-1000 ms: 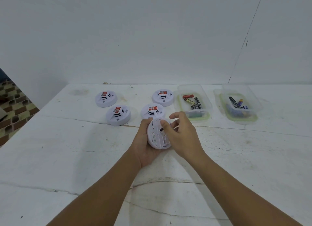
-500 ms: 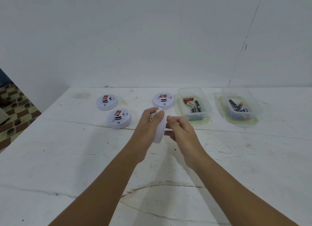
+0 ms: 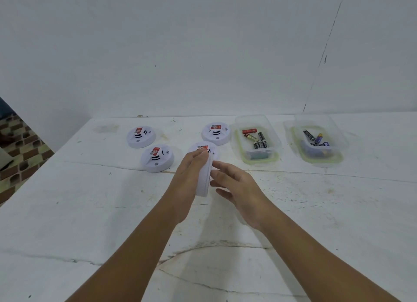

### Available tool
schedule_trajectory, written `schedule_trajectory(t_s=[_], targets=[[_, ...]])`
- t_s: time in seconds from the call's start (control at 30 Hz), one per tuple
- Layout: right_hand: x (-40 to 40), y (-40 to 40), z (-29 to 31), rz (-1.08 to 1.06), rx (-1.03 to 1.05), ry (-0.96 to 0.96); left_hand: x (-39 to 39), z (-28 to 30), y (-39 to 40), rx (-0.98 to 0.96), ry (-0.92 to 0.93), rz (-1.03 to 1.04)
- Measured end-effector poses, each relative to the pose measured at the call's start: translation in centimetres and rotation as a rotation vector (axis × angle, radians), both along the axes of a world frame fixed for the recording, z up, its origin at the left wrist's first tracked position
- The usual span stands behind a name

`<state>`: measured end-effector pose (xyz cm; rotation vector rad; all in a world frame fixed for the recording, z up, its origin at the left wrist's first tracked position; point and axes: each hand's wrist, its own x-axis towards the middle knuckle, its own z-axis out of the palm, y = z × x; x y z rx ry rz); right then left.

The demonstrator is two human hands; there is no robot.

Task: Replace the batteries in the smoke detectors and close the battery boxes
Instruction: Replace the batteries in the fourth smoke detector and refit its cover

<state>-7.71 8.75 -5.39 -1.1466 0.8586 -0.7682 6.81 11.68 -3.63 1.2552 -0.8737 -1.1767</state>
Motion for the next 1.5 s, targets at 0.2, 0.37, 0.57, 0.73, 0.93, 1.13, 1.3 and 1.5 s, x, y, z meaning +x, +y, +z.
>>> schedule_trajectory(t_s=[0.2,0.37,0.57,0.73,0.93,1.13,1.3,1.5], targets=[[0.5,-0.1,-0.6,-0.070,-0.163,0.187,0.5,-0.7,0.0,0.104,0.091,0.020],[0.8,-0.1,-0.9,-0.208,-0.240,0.184,1.2,-1.4,0.3,0.141,0.250,-0.001],[0.9,-0.4,-0.4,-0.228,-0.149,0.077,1.3,-1.8,0.5,0.163,0.366,-0.030],[1.3,-0.4,-0.5,-0.203,-0.232,0.146,1.2,-2.3,0.0,0.174,0.456,-0.036],[1.5,-0.4,-1.1,-0.245,-0.117,-0.014,1.2,-2.9,-0.3,0.167,0.650,-0.049],[1.8,0.2,-1.9,-0.147,-0.288,0.110,0.5,-3.6,-0.5,0.175,0.762,-0.076],[2.0,0.5,-2.8,-0.087,-0.496,0.496,0.1,-3.6,-0.4,0.195,0.795,-0.133],[2.2,1.1,-3.8,-0.166,-0.587,0.579,0.4,-4.0,-0.4,0.212,0.779,-0.149]])
